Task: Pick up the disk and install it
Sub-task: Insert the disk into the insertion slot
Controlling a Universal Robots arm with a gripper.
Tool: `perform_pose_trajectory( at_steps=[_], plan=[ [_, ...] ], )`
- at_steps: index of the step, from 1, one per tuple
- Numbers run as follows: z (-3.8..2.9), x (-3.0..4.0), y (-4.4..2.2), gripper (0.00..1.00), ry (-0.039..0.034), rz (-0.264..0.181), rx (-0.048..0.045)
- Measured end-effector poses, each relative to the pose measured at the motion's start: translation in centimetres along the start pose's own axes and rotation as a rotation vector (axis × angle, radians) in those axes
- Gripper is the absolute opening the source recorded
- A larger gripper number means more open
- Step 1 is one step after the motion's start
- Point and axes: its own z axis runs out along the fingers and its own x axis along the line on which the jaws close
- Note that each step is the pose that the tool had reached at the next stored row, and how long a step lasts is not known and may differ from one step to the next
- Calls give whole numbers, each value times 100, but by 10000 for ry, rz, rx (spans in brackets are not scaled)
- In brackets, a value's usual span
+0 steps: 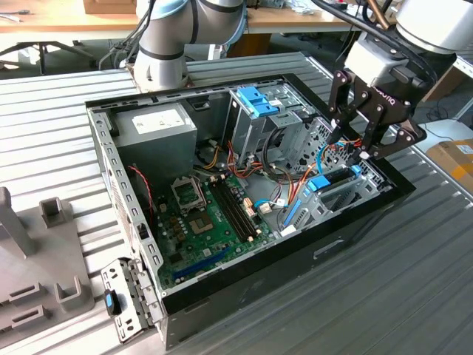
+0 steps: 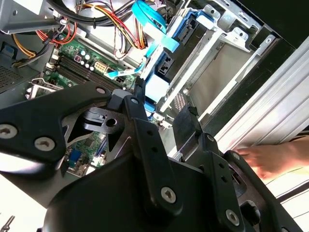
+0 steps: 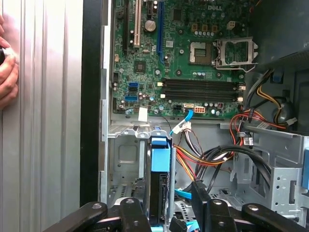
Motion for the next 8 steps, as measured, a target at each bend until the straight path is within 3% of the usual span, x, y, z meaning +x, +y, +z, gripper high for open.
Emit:
perform_pose_trajectory(
  at_steps=[4, 8],
  plan=[
    [0, 0, -1, 50, 8, 372, 12],
    [0, 0, -1, 50, 10, 425, 14]
  ],
)
